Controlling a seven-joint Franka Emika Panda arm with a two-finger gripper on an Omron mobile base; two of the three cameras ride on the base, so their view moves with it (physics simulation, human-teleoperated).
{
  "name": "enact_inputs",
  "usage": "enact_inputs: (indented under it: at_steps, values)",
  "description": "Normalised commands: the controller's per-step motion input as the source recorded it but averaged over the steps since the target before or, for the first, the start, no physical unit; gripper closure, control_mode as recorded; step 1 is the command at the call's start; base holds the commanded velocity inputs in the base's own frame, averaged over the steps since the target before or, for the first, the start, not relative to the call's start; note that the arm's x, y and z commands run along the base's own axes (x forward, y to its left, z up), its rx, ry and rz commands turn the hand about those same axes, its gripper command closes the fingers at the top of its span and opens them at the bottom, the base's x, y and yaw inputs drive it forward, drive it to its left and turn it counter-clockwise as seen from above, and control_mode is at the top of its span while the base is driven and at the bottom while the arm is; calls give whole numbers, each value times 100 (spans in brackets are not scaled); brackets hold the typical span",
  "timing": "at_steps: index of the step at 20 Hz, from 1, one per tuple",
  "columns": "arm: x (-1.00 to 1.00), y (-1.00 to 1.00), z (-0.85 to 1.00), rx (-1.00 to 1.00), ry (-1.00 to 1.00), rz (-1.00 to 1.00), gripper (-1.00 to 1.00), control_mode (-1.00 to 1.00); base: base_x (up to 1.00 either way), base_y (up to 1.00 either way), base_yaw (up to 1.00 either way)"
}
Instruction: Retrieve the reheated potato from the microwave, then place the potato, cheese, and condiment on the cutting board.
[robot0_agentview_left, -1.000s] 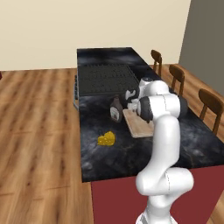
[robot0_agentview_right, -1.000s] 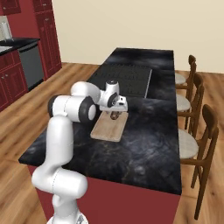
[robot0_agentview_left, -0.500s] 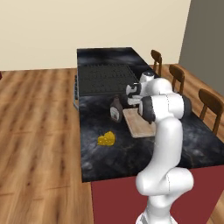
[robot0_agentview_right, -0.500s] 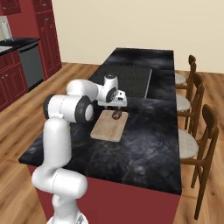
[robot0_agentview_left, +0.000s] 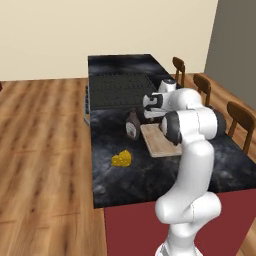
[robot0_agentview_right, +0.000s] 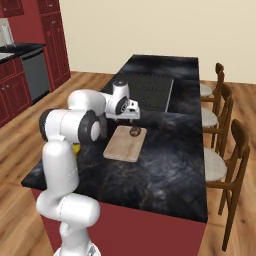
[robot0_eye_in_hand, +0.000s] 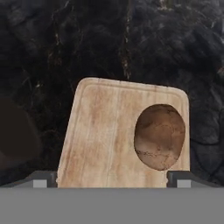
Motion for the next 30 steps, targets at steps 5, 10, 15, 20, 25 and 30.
enact_inputs:
  at_steps: [5, 10, 15, 20, 25, 30]
  values:
    - [-33, 25, 30, 0, -2, 0, -100, -100, 0, 0, 0]
    - [-32, 22, 27, 0, -1, 0, -100, -100, 0, 0, 0]
    - [-25, 20, 19, 2, 0, 1, -100, -100, 0, 0, 0]
    - [-21, 13, 10, 5, 0, 12, -100, -100, 0, 0, 0]
    - [-18, 10, 0, 6, 0, 22, -100, -100, 0, 0, 0]
    - [2, 13, 0, 1, 0, 16, -100, -100, 0, 0, 0]
